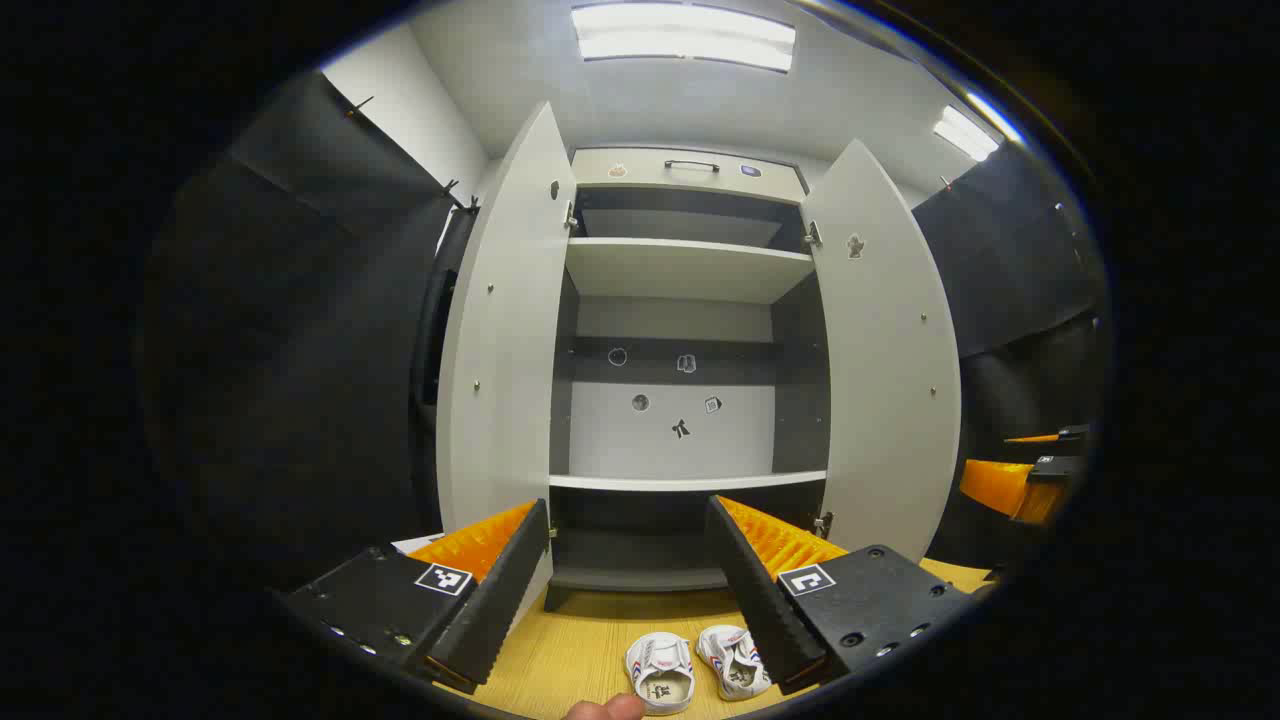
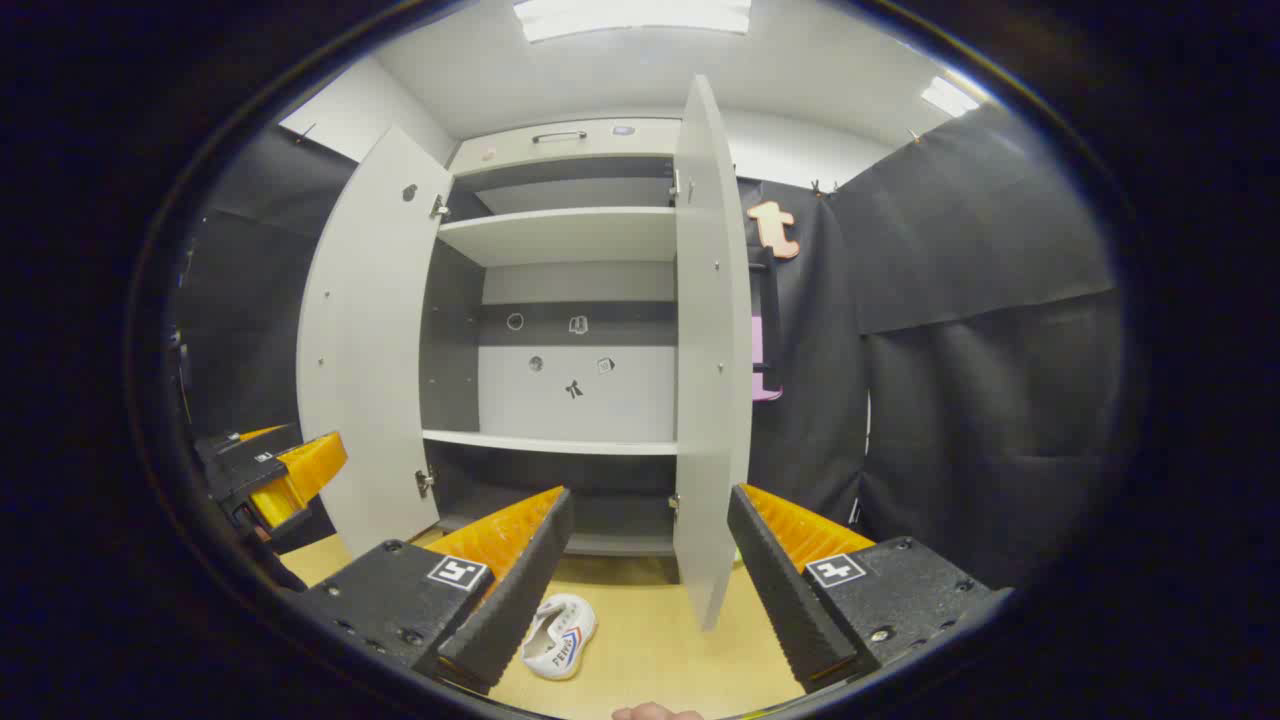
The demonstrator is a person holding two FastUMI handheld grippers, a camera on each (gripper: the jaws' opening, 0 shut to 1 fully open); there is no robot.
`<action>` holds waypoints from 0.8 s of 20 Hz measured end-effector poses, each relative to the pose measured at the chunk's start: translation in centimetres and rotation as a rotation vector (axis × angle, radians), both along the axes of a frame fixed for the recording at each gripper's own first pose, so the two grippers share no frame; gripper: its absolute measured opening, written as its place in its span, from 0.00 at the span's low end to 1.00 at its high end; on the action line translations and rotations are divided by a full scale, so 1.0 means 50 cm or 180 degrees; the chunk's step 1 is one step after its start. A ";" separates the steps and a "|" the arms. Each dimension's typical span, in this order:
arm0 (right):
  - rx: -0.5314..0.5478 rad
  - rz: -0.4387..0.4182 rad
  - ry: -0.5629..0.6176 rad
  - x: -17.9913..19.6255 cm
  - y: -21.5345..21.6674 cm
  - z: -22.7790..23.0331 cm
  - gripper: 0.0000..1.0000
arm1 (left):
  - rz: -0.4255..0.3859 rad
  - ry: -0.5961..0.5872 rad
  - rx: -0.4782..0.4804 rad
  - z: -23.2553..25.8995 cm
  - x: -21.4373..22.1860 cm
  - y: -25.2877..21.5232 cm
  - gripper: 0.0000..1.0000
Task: Grab one shoe with the right hand and put it into the shoe cabinet, grab the other shoe with the left hand and put it into the shoe cabinet; then close the right door with the right hand and the left door with the left hand.
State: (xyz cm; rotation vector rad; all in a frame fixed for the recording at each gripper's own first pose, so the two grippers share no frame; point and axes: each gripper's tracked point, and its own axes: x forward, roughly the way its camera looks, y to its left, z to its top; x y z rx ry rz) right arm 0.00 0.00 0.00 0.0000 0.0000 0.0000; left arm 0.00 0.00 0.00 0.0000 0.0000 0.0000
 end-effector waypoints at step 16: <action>-0.0002 0.0068 -0.0035 0.018 0.038 0.005 1.00 | -0.0012 -0.0016 0.0079 -0.004 0.012 0.015 0.95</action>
